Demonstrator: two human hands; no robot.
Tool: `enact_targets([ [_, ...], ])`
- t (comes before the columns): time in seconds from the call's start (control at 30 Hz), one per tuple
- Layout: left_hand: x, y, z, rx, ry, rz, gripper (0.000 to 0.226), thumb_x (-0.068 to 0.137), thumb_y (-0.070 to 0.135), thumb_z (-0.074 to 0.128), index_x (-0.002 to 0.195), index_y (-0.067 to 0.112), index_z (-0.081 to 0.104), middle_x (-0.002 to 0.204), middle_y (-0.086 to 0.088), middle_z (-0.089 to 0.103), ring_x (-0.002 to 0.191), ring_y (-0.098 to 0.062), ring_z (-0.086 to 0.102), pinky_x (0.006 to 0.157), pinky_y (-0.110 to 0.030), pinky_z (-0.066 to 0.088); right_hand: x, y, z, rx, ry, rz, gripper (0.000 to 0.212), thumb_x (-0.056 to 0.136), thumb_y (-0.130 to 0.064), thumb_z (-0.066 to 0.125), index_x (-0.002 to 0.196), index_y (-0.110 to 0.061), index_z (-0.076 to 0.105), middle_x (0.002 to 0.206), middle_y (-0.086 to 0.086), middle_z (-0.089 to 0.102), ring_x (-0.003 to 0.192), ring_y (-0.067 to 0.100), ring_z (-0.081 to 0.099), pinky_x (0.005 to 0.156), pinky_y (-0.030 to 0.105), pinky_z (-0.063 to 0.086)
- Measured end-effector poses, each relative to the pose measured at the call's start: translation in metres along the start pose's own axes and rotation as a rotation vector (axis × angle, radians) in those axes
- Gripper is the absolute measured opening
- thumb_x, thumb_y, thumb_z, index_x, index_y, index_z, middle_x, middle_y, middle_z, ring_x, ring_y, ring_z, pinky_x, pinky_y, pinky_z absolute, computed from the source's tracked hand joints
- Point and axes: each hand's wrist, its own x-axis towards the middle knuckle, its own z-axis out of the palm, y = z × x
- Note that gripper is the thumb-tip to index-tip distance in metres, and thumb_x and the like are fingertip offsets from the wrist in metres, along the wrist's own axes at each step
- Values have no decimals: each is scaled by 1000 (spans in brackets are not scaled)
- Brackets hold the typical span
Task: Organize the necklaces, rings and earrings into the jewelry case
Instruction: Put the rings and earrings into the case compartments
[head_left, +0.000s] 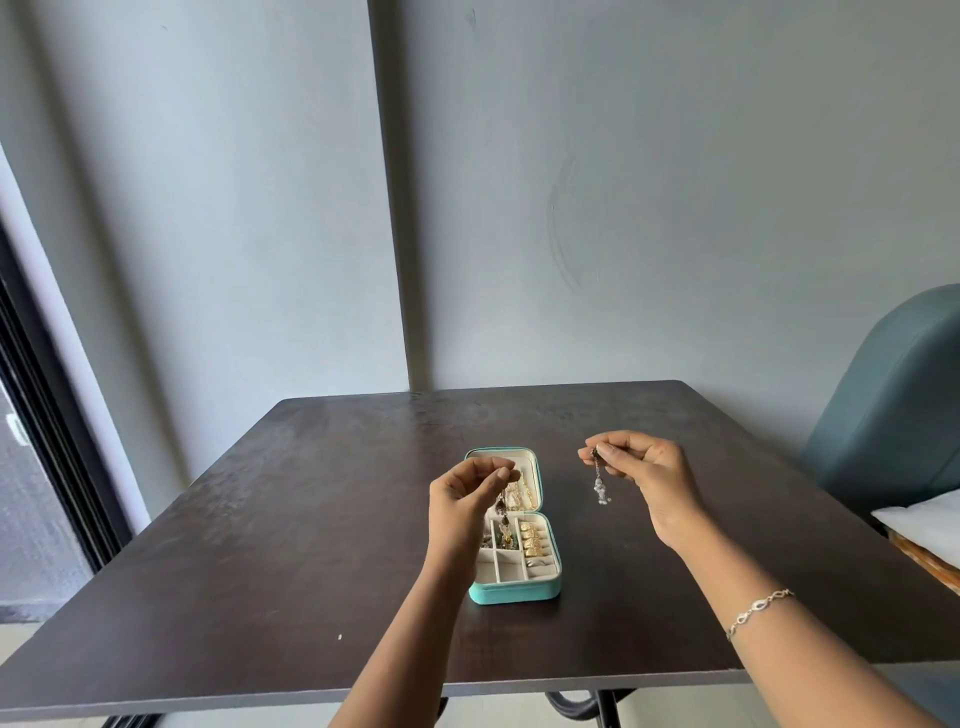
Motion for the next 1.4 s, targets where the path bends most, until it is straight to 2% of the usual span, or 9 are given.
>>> enact_targets([
  [0.3,-6,12,-8,34,44,-23,16,80,-3,63,78,10,72,71,-3,72,69,-13,65,72,-26,53,-12,-16,21,-55,-57,3,17,84,1,59,77,-11,69,69,-2,73,71,5,66,61,10,45],
  [0.43,-10,12,-14,60,70,-24,11,80,-4,64,82,4,72,69,1,72,66,-8,68,63,-16,53,-20,-17,36,-84,-101,9,21,84,-1,59,74,-15,70,70,-1,73,73,8,66,63,13,46],
  [0.57,-11,11,-21,110,92,-12,10,80,-5,63,86,-1,71,69,-1,72,65,-7,67,64,-16,53,-27,-17,52,-89,-143,22,14,84,2,58,78,-5,69,74,5,71,70,5,66,63,11,47],
  [0.73,-15,4,-28,216,133,-7,17,80,-3,65,77,13,72,71,-5,72,68,-15,66,72,-28,55,-37,-4,75,-118,-142,60,16,82,4,59,76,-6,69,80,15,71,76,23,68,76,29,56],
  [0.87,-20,-7,-33,293,164,-7,23,79,-1,66,74,21,72,75,-7,73,73,-20,68,77,-34,55,-46,9,91,-181,-139,90,23,81,4,61,72,-16,69,75,6,70,68,14,66,70,25,55],
  [0.93,-22,-11,-36,298,179,-27,21,79,0,66,76,20,72,76,-7,73,76,-21,70,77,-34,55,-48,15,96,-213,-131,94,28,81,4,61,69,-21,67,72,1,69,68,15,65,74,31,56],
  [1.03,-24,-16,-37,273,204,-63,19,81,0,64,78,17,72,75,-6,73,71,-16,69,72,-28,54,-51,19,100,-194,-113,105,30,81,6,59,69,-20,66,72,6,69,71,21,65,79,38,55],
  [1.13,-26,-19,-37,268,222,-82,19,81,0,63,77,16,72,74,-5,73,67,-11,68,69,-25,54,-55,24,102,-242,-85,88,26,80,4,62,70,-19,67,77,9,70,75,21,67,80,36,55],
  [1.4,-29,-32,-37,357,238,-111,14,81,3,64,77,14,71,78,-7,73,76,-20,70,79,-41,57,-61,42,98,-414,-59,28,31,77,-7,67,63,-35,65,73,-7,70,73,14,67,77,38,56],
])
